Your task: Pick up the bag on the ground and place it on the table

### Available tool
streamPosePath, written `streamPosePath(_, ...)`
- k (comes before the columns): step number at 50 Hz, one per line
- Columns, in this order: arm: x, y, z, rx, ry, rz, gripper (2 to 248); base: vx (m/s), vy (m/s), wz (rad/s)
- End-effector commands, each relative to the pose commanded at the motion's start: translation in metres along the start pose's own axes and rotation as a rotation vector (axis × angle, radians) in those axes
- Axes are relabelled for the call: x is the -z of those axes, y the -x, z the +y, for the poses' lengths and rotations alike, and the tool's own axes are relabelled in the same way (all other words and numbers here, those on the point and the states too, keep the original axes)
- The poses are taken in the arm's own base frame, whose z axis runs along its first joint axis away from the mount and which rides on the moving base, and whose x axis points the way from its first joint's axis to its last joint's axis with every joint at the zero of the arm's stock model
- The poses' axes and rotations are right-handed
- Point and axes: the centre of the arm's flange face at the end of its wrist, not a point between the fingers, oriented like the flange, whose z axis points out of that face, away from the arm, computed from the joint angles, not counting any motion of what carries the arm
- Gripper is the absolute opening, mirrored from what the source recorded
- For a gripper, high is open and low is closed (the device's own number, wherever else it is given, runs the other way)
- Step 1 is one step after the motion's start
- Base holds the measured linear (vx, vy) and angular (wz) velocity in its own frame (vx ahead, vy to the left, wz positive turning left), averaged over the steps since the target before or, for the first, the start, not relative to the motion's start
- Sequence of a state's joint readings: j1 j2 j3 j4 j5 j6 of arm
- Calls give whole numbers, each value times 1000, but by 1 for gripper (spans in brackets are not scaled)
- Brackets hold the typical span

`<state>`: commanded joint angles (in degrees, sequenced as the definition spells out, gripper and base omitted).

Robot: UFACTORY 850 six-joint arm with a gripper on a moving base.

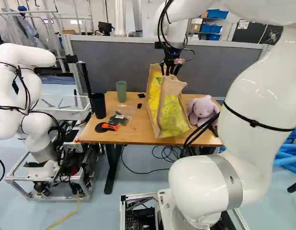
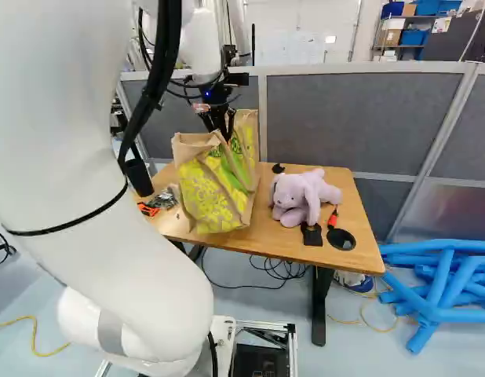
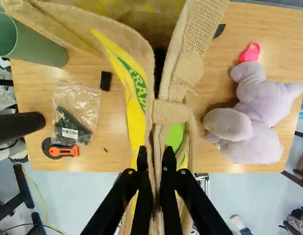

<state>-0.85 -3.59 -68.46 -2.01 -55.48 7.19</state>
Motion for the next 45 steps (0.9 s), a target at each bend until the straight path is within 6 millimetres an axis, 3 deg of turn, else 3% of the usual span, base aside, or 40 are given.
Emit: streamPosePath(45,-63,-30,-5,3,-7,36,22,0,0,0)
